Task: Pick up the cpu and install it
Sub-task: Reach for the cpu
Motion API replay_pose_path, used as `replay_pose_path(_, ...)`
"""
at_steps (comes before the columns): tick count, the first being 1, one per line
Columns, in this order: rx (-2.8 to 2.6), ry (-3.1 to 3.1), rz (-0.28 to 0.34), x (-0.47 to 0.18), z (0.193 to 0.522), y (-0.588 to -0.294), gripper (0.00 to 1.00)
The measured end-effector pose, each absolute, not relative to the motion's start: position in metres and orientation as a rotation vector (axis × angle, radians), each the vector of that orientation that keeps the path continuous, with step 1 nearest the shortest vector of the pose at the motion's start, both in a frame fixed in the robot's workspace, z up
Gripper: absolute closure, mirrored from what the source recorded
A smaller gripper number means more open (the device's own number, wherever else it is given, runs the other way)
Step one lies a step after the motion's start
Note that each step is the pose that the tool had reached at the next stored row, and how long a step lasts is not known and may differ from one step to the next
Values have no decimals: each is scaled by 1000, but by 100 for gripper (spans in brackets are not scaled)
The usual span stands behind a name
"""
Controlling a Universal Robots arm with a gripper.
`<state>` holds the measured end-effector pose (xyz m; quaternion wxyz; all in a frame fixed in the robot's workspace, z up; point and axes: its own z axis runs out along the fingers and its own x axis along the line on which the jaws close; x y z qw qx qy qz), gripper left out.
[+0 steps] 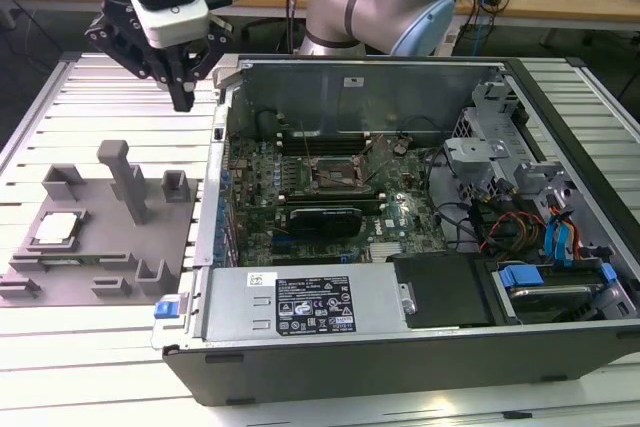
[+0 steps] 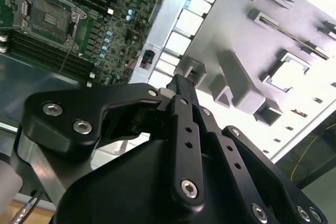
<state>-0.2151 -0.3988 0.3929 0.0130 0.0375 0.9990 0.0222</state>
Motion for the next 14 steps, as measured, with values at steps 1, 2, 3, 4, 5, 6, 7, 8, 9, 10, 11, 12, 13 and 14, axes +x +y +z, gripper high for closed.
replay_pose_path(1,117,3113,69,-216,393,-399,89)
replay_pose_path(2,117,3113,69,-218,393,-399,89)
replay_pose_path(3,117,3113,69,-219,393,-399,89)
replay_pose_path(4,117,3113,69,-220,393,-399,89)
replay_pose_path(5,116,3113,69,-221,393,-399,89)
replay_pose_path(6,116,3113,69,-222,393,-399,89)
replay_pose_path(7,117,3113,69,-223,393,-399,89)
replay_pose_path(8,117,3113,69,-224,393,-399,89)
replay_pose_path(9,116,3113,69,-224,393,-399,89)
replay_pose_path(10,117,3113,69,-225,393,-399,89)
replay_pose_path(11,116,3113,69,-226,393,-399,89)
replay_pose_path(12,116,3113,69,-227,393,-399,89)
replay_pose_path(13,116,3113,69,-228,393,-399,89)
replay_pose_path(14,117,3113,69,-231,393,-399,89)
